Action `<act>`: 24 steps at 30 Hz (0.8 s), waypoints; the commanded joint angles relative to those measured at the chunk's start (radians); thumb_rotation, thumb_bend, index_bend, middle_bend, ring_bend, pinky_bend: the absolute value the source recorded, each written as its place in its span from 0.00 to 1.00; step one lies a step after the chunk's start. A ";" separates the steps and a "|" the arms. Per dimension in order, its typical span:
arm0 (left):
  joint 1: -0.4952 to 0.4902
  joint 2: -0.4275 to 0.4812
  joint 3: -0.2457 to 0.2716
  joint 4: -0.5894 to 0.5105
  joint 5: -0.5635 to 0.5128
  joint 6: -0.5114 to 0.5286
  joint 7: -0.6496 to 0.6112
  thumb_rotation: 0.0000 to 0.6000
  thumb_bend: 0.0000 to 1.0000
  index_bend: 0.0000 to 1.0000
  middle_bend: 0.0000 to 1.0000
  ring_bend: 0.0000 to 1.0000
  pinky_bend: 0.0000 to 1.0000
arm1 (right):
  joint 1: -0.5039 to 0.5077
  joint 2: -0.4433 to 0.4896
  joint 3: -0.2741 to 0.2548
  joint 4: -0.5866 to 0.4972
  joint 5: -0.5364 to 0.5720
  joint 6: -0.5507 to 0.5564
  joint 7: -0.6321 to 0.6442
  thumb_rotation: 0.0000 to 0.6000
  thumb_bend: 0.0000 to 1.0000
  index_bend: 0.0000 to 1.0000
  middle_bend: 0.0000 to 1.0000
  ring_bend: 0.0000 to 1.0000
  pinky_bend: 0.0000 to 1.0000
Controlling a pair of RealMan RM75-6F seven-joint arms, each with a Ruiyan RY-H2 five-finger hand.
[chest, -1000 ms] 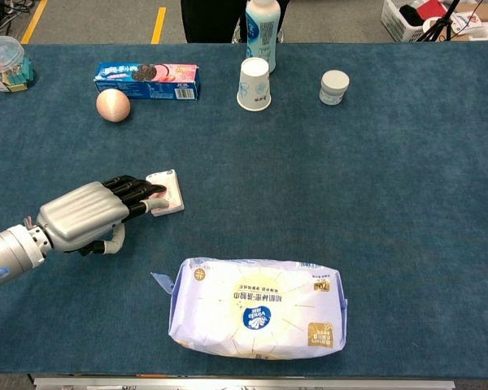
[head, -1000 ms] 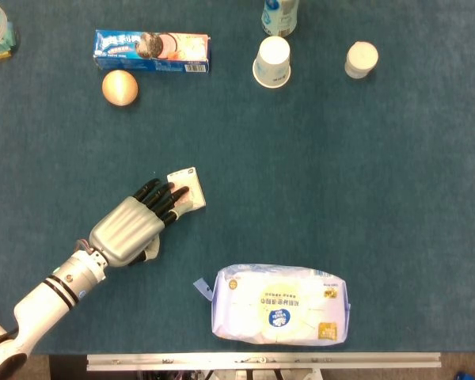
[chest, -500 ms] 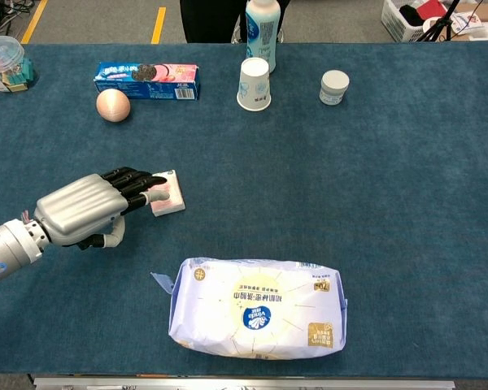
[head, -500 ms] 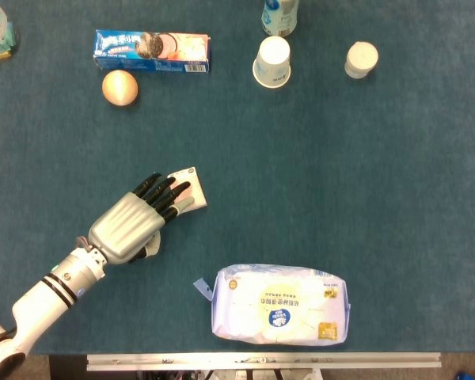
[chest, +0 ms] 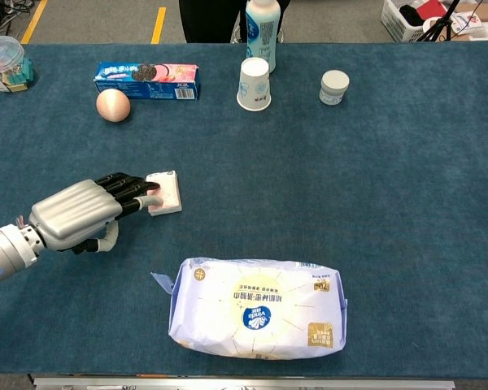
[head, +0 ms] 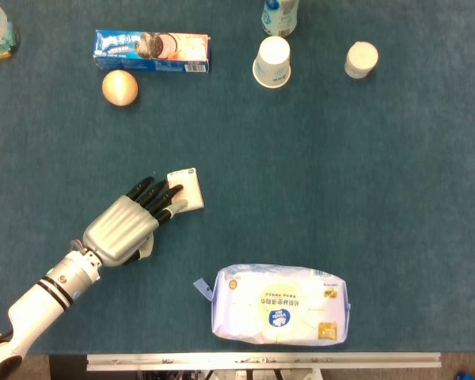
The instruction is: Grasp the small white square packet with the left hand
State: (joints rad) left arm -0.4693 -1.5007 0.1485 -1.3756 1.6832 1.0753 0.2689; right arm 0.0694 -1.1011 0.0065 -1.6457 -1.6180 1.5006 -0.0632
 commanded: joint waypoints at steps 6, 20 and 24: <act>0.000 0.018 -0.008 -0.042 0.016 0.033 -0.016 0.58 1.00 0.10 0.00 0.00 0.09 | 0.000 -0.001 0.000 0.001 0.002 -0.002 -0.002 1.00 0.06 0.59 0.44 0.25 0.21; 0.018 -0.018 0.021 0.030 -0.011 -0.009 -0.039 0.59 1.00 0.09 0.00 0.00 0.09 | 0.000 -0.001 0.000 0.001 0.003 -0.003 -0.004 1.00 0.06 0.59 0.44 0.25 0.21; 0.020 -0.015 0.016 0.021 0.006 0.022 -0.053 0.60 1.00 0.09 0.00 0.00 0.09 | 0.000 -0.001 0.000 0.001 0.002 -0.003 -0.003 1.00 0.06 0.59 0.44 0.25 0.21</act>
State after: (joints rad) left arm -0.4504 -1.5171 0.1665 -1.3504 1.6830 1.0880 0.2209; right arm 0.0697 -1.1021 0.0061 -1.6452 -1.6156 1.4975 -0.0664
